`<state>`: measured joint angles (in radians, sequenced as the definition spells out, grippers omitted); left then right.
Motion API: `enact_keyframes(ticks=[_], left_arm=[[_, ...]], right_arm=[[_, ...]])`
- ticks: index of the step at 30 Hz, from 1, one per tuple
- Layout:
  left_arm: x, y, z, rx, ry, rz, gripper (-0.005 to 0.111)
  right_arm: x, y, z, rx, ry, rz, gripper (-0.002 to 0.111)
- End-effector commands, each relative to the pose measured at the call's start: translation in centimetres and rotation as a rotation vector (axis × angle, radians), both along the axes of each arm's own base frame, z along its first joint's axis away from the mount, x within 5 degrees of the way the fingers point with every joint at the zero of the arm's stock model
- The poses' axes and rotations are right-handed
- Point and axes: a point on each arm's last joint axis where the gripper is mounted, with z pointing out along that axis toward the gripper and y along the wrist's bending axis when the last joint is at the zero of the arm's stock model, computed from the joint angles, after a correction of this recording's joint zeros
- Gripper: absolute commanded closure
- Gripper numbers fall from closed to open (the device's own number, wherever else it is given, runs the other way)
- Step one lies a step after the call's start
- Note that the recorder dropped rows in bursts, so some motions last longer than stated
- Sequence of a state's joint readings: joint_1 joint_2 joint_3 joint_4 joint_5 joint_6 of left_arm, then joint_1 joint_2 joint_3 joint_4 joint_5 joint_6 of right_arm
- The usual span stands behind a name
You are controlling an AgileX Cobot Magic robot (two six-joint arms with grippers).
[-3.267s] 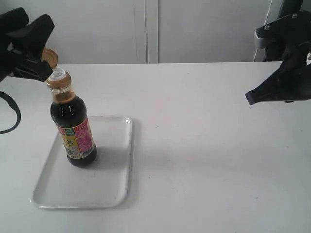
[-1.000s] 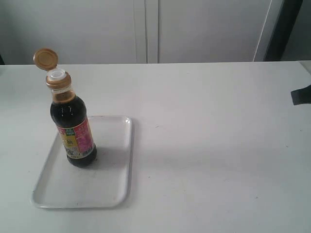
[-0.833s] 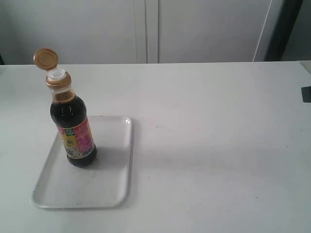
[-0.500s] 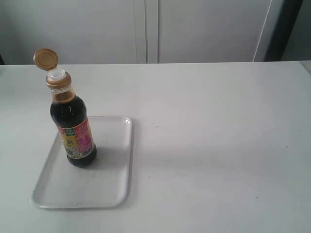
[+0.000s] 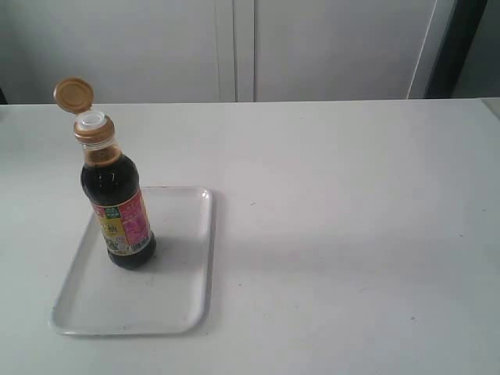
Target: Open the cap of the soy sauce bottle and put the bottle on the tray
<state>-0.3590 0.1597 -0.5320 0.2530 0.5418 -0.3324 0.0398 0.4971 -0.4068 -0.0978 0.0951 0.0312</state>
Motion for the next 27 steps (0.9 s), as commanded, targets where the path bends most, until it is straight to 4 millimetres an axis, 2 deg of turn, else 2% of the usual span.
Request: enact_keyframes(ticks=[1,6,11,27], left_arm=[[-0.7,0.2,-0.2,-0.036,-0.034,-0.006,0.107],[-1.6,0.5,-1.0,-0.062,-0.065,-0.002,0.107],[-1.5,0.4,-1.7,-0.112,-0.124,-0.009,0.107],[-1.5,0.4,-1.7,-0.103,-0.123,-0.007,0.107]], right_arm=[[-1.7,-0.1,-0.5,0.061,-0.142,-0.001,0.108],[-3.5,-0.1,-2.9,0.088,-0.198,0.004,0.108],[-3.9,-0.1,-4.8,0.086,-0.181,0.004,0.108],[-3.9,-0.1,-4.9,0.085,-0.169,0.002,0.108]])
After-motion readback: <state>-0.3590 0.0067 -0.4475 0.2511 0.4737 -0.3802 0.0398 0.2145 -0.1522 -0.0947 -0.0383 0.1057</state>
